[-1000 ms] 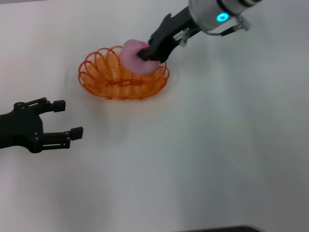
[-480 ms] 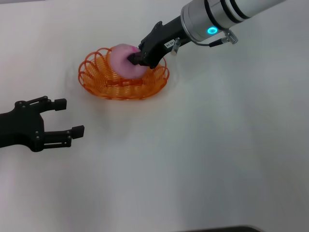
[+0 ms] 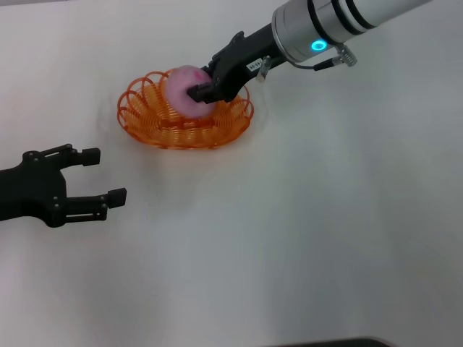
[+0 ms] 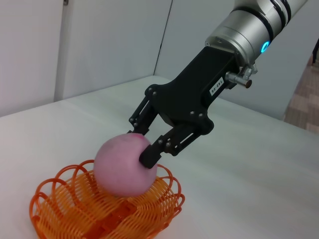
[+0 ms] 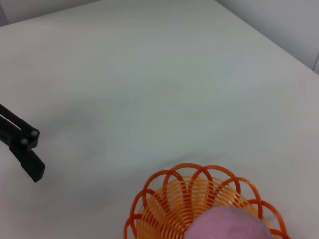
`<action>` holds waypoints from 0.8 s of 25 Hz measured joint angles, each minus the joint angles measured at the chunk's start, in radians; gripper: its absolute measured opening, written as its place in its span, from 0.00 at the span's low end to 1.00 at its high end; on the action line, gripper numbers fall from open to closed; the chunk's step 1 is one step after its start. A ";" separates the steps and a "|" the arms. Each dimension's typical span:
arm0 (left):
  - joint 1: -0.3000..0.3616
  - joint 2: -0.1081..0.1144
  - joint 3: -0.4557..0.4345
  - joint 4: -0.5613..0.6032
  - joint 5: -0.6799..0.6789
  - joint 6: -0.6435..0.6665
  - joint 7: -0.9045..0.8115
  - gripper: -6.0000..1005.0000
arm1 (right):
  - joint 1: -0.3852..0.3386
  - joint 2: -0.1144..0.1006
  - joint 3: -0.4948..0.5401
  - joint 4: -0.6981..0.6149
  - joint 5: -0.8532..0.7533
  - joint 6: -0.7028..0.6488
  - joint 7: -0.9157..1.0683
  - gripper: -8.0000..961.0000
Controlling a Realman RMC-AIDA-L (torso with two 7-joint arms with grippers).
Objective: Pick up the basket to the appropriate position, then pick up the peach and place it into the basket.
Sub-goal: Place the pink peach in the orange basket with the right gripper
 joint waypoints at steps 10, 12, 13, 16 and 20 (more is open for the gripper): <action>0.005 -0.001 -0.002 0.001 -0.004 0.004 0.000 0.90 | -0.007 0.000 -0.003 0.001 0.011 0.003 -0.001 0.67; 0.005 -0.001 -0.002 0.001 -0.004 0.005 0.000 0.90 | -0.008 0.000 -0.002 0.001 0.012 0.003 -0.002 0.72; 0.006 -0.001 -0.002 0.001 -0.004 0.005 0.000 0.90 | -0.008 0.000 -0.002 0.002 0.012 0.003 -0.003 0.75; 0.006 -0.001 -0.002 0.001 -0.004 0.009 0.000 0.90 | -0.008 0.000 -0.002 0.002 0.012 0.003 -0.004 0.81; 0.006 -0.001 -0.003 0.001 -0.004 0.009 0.000 0.90 | -0.013 -0.001 -0.001 -0.005 0.031 -0.001 -0.009 0.81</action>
